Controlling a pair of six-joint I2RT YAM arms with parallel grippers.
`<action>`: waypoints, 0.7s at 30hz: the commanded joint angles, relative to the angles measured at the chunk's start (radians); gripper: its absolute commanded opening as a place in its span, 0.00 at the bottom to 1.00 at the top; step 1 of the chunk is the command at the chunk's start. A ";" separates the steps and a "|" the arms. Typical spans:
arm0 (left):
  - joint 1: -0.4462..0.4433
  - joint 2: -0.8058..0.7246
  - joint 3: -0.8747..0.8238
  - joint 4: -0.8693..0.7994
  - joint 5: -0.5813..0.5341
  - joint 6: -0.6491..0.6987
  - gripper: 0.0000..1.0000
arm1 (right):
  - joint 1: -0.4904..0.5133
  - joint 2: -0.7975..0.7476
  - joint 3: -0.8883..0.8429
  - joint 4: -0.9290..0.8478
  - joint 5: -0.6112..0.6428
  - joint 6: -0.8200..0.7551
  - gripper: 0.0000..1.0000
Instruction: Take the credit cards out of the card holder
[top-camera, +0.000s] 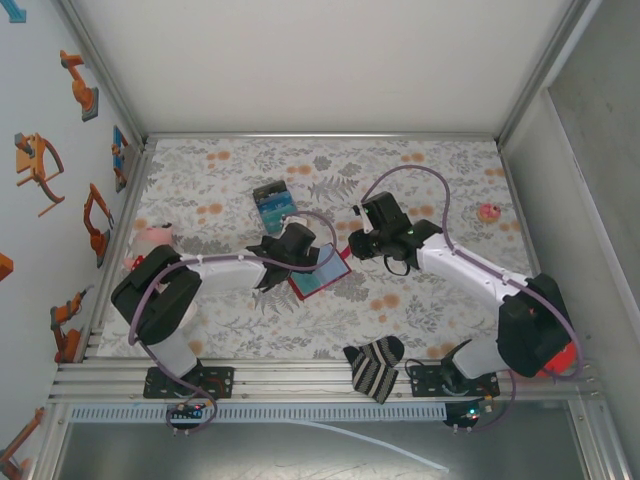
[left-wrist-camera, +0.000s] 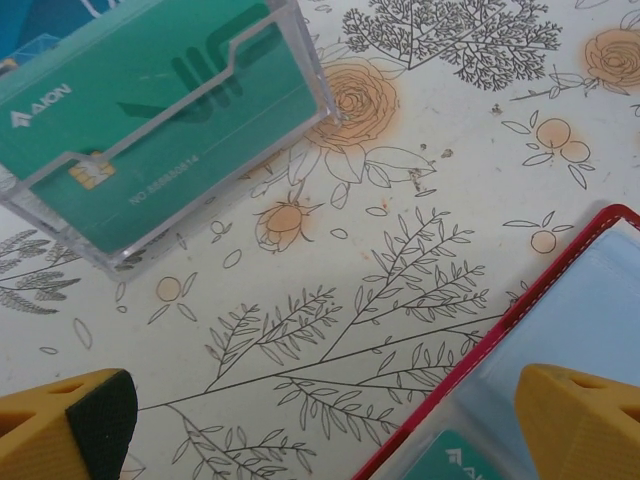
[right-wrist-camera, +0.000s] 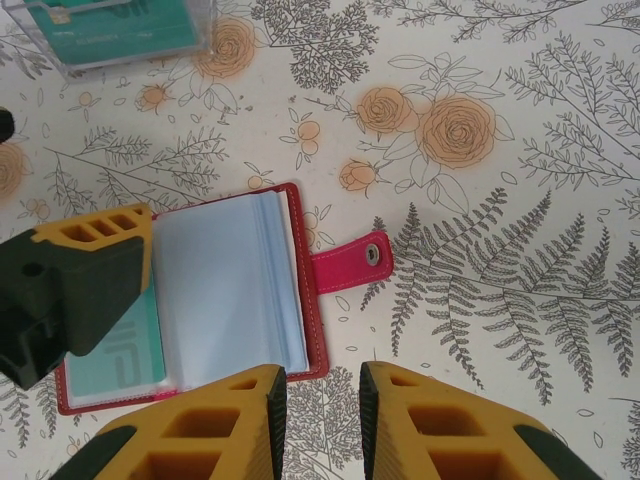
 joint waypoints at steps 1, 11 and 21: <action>-0.007 0.000 0.021 0.004 0.009 0.007 0.97 | 0.000 -0.029 -0.013 -0.019 -0.009 0.013 0.26; -0.016 -0.177 -0.133 -0.068 -0.035 -0.095 0.97 | 0.011 0.044 -0.018 -0.016 -0.166 0.066 0.24; -0.029 -0.289 -0.272 -0.062 -0.059 -0.161 0.97 | 0.063 0.177 0.038 0.005 -0.239 0.096 0.25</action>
